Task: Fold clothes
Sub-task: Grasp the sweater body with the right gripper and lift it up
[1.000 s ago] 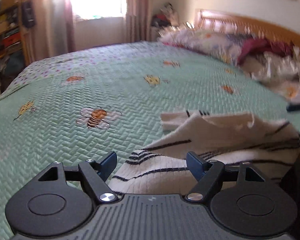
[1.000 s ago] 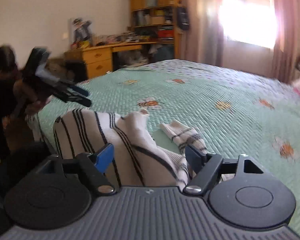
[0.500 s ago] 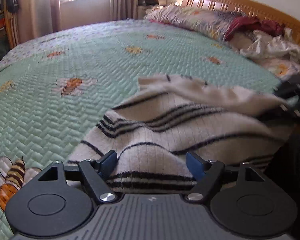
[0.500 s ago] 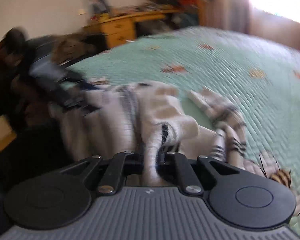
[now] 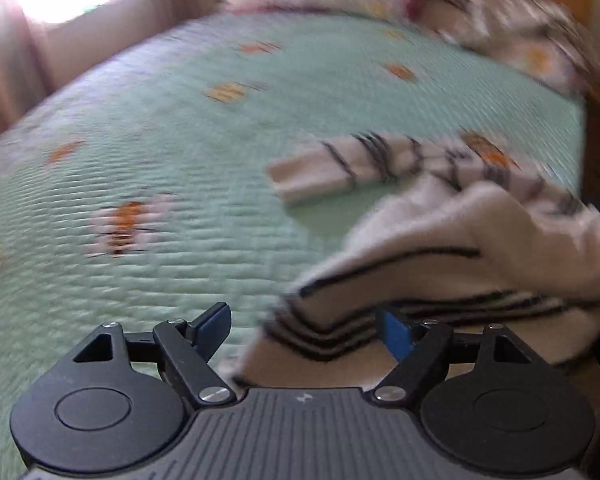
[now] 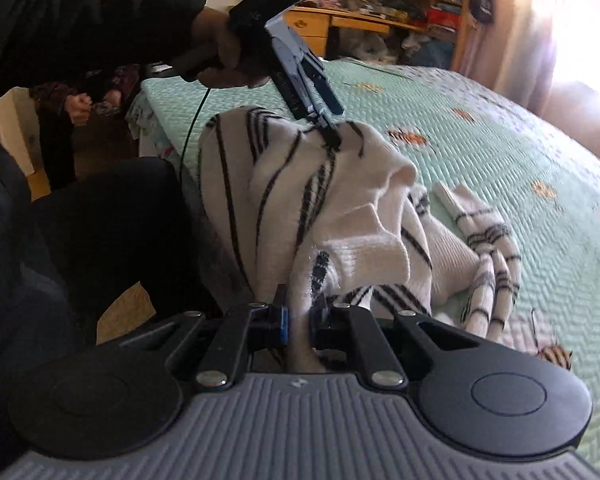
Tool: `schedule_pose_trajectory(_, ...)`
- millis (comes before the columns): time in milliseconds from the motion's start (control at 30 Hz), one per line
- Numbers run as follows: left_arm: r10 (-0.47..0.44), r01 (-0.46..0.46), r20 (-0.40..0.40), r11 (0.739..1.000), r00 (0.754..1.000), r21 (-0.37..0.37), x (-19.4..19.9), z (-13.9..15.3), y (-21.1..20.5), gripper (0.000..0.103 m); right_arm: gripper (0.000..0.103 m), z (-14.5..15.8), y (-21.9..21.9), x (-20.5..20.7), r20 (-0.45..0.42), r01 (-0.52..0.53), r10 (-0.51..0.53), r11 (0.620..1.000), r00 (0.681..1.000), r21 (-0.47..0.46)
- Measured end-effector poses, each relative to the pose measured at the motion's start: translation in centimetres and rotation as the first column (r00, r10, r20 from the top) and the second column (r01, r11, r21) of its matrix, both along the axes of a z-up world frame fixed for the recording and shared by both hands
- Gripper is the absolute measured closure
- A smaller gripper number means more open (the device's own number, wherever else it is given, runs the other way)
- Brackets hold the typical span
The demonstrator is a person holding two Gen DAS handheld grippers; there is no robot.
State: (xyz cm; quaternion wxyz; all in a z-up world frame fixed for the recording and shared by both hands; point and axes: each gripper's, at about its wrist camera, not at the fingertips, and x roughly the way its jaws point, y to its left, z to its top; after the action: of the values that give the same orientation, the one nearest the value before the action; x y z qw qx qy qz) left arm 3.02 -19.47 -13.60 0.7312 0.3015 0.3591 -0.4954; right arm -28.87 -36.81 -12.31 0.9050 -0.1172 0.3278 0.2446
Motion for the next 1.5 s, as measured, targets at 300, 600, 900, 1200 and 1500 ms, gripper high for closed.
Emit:
schedule_pose_trajectory(300,-0.122,0.12,0.031,0.991,0.992,0.062,-1.2,-2.4,-0.9,0.039,0.09,-1.9,-3.1,1.3,-0.091,0.133,-0.123,0.984,0.988,0.118)
schedule_pose_trajectory(600,-0.059,0.058,0.034,0.998,0.998,0.037,0.7,-2.1,0.6,0.039,0.09,-2.2,-3.4,1.0,-0.096,0.145,-0.132,0.978,0.987,0.148)
schedule_pose_trajectory(900,-0.152,0.149,0.029,0.986,0.988,0.076,-0.3,-3.9,-1.1,0.086,0.086,-2.4,-3.2,1.0,-0.107,0.181,-0.168,0.975,0.98,0.126)
schedule_pose_trajectory(1200,0.335,-0.262,0.158,0.895,0.929,-0.362,-6.6,0.5,8.7,0.097,0.086,-2.3,-4.6,1.8,-0.072,0.303,-0.295,0.934,0.953,0.187)
schedule_pose_trajectory(1500,0.517,-0.351,0.18,0.76,0.837,-0.547,-13.6,4.1,14.6,0.097,0.013,-0.7,-4.5,1.9,0.01,0.318,-0.33,0.916,0.944,0.244)
